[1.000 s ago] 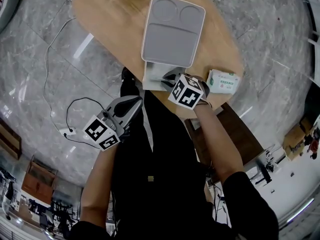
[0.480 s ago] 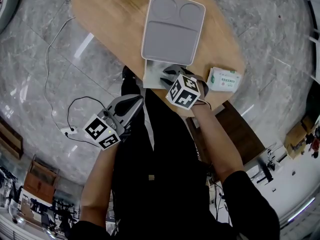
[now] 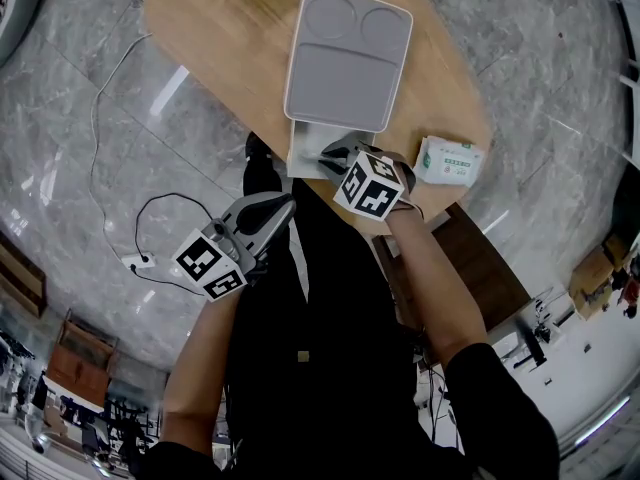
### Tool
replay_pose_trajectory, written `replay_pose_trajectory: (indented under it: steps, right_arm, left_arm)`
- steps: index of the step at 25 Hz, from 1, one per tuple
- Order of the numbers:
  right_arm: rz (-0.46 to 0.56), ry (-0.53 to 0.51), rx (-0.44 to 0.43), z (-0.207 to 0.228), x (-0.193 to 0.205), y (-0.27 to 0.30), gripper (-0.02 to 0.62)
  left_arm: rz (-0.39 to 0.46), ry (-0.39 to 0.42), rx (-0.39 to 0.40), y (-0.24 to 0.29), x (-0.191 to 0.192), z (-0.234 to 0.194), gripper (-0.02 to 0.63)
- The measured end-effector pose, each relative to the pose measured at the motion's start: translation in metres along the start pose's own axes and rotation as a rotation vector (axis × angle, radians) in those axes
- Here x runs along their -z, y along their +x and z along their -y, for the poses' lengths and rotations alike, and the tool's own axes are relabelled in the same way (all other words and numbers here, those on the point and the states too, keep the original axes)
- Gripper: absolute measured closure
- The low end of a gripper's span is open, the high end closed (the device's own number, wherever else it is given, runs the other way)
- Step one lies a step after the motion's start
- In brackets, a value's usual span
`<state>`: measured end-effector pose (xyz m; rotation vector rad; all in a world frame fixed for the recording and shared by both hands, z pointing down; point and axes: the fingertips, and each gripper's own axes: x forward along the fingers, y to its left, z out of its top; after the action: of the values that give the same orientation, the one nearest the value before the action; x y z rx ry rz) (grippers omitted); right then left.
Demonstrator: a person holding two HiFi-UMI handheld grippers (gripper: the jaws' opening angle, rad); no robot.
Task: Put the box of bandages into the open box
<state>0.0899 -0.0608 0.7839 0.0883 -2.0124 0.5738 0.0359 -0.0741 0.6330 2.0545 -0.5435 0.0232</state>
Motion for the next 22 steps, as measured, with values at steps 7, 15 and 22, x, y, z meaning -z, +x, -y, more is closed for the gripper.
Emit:
replay_pose_trajectory:
  steps: [7,15,22]
  right_arm:
    - [-0.011,-0.017,0.091,0.013,0.0,-0.001,0.466]
    - [0.063,-0.061,0.294,0.027,-0.01,-0.019,0.457]
    - [0.137,-0.055,0.35,0.024,-0.016,-0.034,0.457]
  left_arm:
    - [0.008,-0.009,-0.002,0.0,-0.001,-0.003,0.588]
    - [0.01,-0.005,0.008,0.006,-0.003,-0.002,0.588]
    - [0.006,0.005,0.01,0.004,-0.002,-0.002,0.588]
